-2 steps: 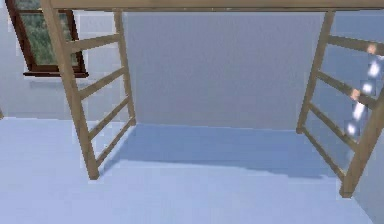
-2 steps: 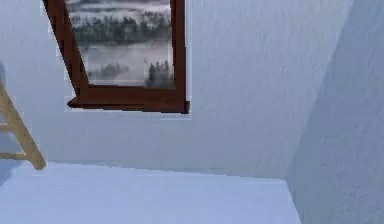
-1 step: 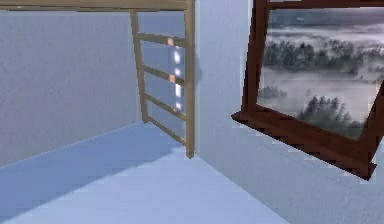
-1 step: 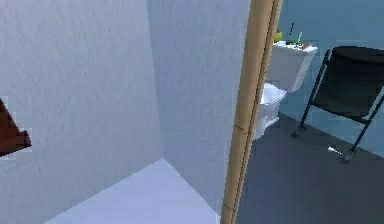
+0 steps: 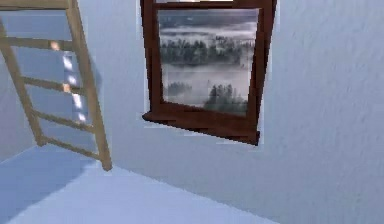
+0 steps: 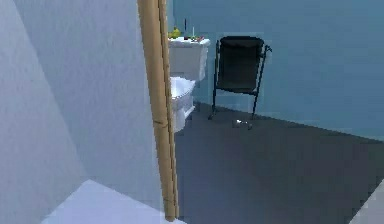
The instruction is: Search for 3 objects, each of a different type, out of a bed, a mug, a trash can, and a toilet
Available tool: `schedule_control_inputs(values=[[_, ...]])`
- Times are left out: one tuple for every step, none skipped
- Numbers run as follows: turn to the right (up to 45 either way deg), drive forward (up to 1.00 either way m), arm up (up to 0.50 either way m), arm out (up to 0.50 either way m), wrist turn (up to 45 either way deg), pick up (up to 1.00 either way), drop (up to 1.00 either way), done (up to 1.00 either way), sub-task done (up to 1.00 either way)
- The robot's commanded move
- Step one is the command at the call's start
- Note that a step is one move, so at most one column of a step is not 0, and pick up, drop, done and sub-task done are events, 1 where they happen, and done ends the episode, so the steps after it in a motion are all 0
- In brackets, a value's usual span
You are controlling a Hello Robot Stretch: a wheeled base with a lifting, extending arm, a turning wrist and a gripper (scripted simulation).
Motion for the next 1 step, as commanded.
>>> schedule_control_inputs(values=[[0.0, 0.05, 0.0, 0.0, 0.0, 0.0, 0.0, 0.0, 0.0]])
